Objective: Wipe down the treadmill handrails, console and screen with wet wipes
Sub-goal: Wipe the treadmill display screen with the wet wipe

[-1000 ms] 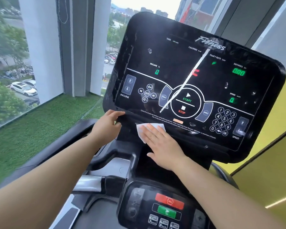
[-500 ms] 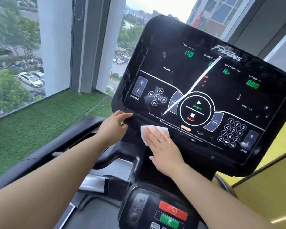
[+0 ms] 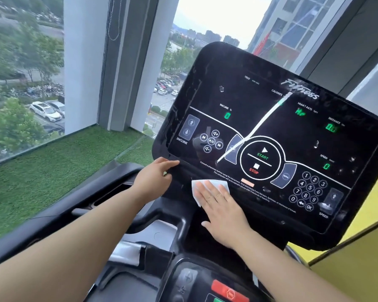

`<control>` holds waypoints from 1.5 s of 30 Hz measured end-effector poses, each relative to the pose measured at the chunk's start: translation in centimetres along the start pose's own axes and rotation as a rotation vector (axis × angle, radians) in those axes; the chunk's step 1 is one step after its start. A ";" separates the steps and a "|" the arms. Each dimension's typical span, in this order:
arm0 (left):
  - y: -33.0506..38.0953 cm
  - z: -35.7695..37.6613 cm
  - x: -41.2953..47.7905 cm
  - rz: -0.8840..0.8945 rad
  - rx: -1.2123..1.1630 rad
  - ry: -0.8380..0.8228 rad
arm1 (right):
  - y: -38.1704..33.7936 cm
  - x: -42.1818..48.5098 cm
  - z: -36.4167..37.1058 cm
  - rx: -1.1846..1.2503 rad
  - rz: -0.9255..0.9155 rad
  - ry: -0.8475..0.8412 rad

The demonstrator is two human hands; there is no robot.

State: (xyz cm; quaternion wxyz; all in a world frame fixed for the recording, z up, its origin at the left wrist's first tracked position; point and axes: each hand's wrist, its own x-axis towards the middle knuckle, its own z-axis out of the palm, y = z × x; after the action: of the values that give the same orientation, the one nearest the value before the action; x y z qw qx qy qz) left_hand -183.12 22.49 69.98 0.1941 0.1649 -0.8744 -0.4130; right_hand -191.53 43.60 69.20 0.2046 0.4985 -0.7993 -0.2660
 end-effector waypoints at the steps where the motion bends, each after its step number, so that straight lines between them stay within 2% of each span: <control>1: 0.0 0.0 0.0 -0.005 -0.012 0.000 | -0.5 1.1 -0.6 -0.027 -0.036 0.016; 6: 0.1 0.0 -0.1 -0.092 -0.231 -0.012 | -2.1 5.1 -3.5 0.007 -0.071 -0.032; 9: -0.1 -0.4 -0.1 -0.179 -0.406 0.011 | -0.8 3.4 -1.9 0.027 -0.068 0.028; 13: -0.4 -0.4 -0.5 -0.191 -0.461 -0.007 | 1.1 -0.5 0.2 0.112 -0.018 0.016; 19: -0.8 -0.4 -0.7 -0.209 -0.527 -0.036 | 0.3 0.9 -0.1 0.045 -0.054 0.061; 24: -0.9 -0.6 -1.1 -0.274 -0.698 -0.053 | -2.8 5.9 -2.6 -0.074 -0.090 0.090; 26: -1.0 -0.5 -1.2 -0.298 -0.743 -0.046 | -3.3 6.7 -3.1 -0.095 -0.101 0.050; 29: -0.9 -0.1 -0.7 -0.322 -0.774 -0.014 | -2.2 5.4 -3.0 -0.092 -0.100 -0.007; 36: -0.5 0.5 -0.9 -0.336 -0.707 0.005 | 0.7 -0.7 0.9 -0.032 -0.109 0.079; 42: -0.5 -0.3 -0.9 -0.335 -0.678 -0.022 | -1.7 4.6 -0.8 -0.050 -0.093 0.243; 45: -0.6 -0.4 -1.0 -0.331 -0.694 -0.038 | -2.6 6.6 -1.4 0.027 -0.081 0.322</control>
State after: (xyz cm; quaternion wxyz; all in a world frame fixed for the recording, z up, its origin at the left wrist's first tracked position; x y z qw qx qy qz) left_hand -181.99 22.28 69.58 0.1529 0.2205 -0.6475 -0.7132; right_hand -191.67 36.42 69.03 0.3124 0.5692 -0.7390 -0.1799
